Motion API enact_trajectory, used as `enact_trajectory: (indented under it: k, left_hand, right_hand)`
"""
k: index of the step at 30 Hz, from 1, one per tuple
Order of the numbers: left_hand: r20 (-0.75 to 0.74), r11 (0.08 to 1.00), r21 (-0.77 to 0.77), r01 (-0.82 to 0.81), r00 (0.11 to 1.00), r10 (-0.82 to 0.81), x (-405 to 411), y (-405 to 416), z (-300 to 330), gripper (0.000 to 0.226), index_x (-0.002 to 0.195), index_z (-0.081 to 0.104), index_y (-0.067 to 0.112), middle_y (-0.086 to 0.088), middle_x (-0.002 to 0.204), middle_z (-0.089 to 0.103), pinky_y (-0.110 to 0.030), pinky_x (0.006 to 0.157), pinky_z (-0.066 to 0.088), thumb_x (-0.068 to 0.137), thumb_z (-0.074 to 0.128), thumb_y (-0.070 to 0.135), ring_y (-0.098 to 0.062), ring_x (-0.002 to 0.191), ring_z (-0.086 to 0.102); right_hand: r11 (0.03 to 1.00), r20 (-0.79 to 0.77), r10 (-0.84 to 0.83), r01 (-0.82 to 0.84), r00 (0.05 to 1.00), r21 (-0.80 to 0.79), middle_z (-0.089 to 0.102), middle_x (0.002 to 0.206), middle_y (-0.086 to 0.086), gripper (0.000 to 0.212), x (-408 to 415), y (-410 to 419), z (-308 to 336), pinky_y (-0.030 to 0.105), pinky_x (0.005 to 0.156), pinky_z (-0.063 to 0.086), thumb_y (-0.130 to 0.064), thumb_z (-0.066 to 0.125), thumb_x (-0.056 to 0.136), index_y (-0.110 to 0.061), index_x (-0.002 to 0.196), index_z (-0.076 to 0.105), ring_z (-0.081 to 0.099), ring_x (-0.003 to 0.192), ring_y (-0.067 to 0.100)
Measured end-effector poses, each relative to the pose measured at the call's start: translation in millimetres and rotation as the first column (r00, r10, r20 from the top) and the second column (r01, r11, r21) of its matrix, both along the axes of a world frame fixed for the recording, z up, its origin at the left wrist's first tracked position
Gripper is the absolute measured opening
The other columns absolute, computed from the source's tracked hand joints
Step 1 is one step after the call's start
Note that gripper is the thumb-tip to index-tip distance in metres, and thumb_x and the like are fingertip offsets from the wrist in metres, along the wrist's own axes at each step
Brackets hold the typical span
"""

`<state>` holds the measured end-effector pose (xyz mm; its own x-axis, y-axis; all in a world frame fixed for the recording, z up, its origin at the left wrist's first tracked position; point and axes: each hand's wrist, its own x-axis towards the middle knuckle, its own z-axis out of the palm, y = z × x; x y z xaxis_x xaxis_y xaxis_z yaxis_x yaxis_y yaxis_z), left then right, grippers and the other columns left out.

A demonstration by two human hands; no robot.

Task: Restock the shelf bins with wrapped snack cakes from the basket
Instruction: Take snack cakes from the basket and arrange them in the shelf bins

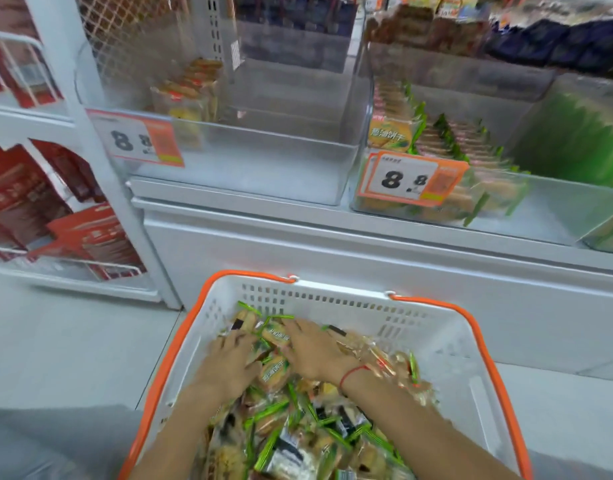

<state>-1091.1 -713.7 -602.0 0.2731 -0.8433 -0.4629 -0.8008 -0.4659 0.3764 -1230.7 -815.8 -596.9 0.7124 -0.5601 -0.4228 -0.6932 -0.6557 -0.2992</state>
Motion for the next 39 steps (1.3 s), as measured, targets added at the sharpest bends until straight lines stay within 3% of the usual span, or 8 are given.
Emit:
enact_trajectory:
  k: [3, 8, 11, 15, 19, 25, 31, 39]
  left_hand:
    - [-0.032, 0.991, -0.073, -0.115, 0.993, 0.113, -1.9, 1.8, -1.9, 0.064, 0.149, 0.021, 0.036, -0.003, 0.149, 0.025, -0.034, 0.104, 0.033, 0.094, 0.053, 0.036, -0.026, 0.136, 0.026]
    - [0.046, 0.99, -0.09, -0.105, 0.993, 0.109, -2.2, -4.0, -1.4, 0.035, 0.13, 0.049, 0.039, 0.002, 0.139, 0.04, -0.032, 0.099, 0.036, 0.096, 0.05, 0.035, -0.023, 0.128, 0.038]
    - [0.129, 0.978, -0.176, -0.116, 0.982, 0.14, -2.7, -11.3, 2.2, 0.03, 0.125, 0.057, 0.036, 0.002, 0.132, 0.052, -0.033, 0.101, 0.036, 0.099, 0.043, 0.037, -0.022, 0.122, 0.045]
    - [-0.264, 0.914, -0.231, -0.334, 0.926, 0.271, -18.4, -30.9, 29.8, 0.036, 0.111, 0.065, 0.022, 0.004, 0.112, 0.065, -0.034, 0.094, 0.045, 0.097, 0.042, 0.047, -0.02, 0.106, 0.059]
    - [-0.663, 0.953, -0.135, -0.271, 0.739, 0.116, -52.0, -52.1, 79.8, 0.026, 0.104, 0.064, 0.031, 0.012, 0.104, 0.067, -0.027, 0.087, 0.049, 0.097, 0.044, 0.045, -0.007, 0.099, 0.063]
    - [-0.802, 0.799, -0.408, -0.441, 0.592, -0.083, -101.9, -78.6, 139.2, 0.007, 0.095, 0.062, 0.027, 0.01, 0.086, 0.071, -0.015, 0.069, 0.048, 0.092, 0.061, 0.022, -0.007, 0.086, 0.066]
    - [-0.545, 0.707, -0.681, -0.189, 0.776, -0.317, -104.8, -97.0, 184.4, 0.008, 0.098, 0.066, 0.025, 0.01, 0.09, 0.071, -0.026, 0.076, 0.05, 0.09, 0.063, 0.027, -0.006, 0.085, 0.064]
    - [-0.373, 0.607, -0.793, -0.052, 0.83, -0.415, -115.3, -124.4, 227.0, 0.021, 0.11, 0.066, 0.032, 0.017, 0.102, 0.069, -0.04, 0.089, 0.051, 0.091, 0.061, 0.037, -0.005, 0.098, 0.063]
  right_hand:
    - [0.988, -0.043, -0.141, 0.143, 0.989, 0.051, 0.019, 0.157, 0.013, 0.062, 8.6, 4.1, -15.6, 0.048, 0.116, 0.021, -0.035, 0.035, 0.102, -0.008, 0.152, 0.009, 0.015, 0.144, 0.032]
    - [0.977, 0.178, -0.193, 0.205, 0.965, -0.052, 0.06, 0.112, 0.01, 0.026, 5.6, 5.6, -6.9, 0.04, 0.095, 0.044, -0.024, 0.057, 0.093, -0.01, 0.115, 0.058, 0.052, 0.107, 0.025]
    - [0.959, 0.24, -0.275, 0.248, 0.931, 0.135, 0.065, 0.108, 0.004, 0.029, -1.9, -6.3, 15.3, 0.032, 0.084, 0.052, -0.006, 0.064, 0.085, -0.013, 0.112, 0.066, 0.059, 0.092, 0.021]
    - [0.898, 0.251, -0.389, 0.304, 0.886, 0.319, 0.057, 0.129, 0.0, 0.05, -27.2, -31.8, 70.8, 0.022, 0.095, 0.043, -0.013, 0.069, 0.085, -0.015, 0.133, 0.055, 0.053, 0.116, 0.015]
    - [0.725, 0.349, -0.625, 0.353, 0.698, 0.592, 0.064, 0.105, -0.001, 0.038, -58.0, -47.7, 124.9, 0.016, 0.079, 0.05, -0.005, 0.065, 0.087, -0.018, 0.122, 0.062, 0.059, 0.092, 0.009]
    - [0.672, 0.466, -0.734, 0.432, 0.494, 0.601, 0.071, 0.101, -0.003, 0.031, -101.4, -55.0, 169.3, 0.023, 0.081, 0.046, -0.02, 0.075, 0.08, -0.016, 0.109, 0.063, 0.064, 0.1, 0.011]
    - [0.829, 0.68, -0.558, 0.35, 0.475, 0.436, 0.071, 0.102, 0.003, 0.038, -143.2, -65.5, 227.4, 0.016, 0.084, 0.048, -0.015, 0.078, 0.077, -0.019, 0.111, 0.063, 0.064, 0.098, 0.007]
    - [0.971, 0.631, -0.072, 0.198, 0.773, -0.131, 0.069, 0.084, -0.012, 0.02, -168.8, -91.2, 292.8, 0.029, 0.07, 0.056, -0.022, 0.071, 0.084, -0.024, 0.104, 0.074, 0.064, 0.076, 0.011]
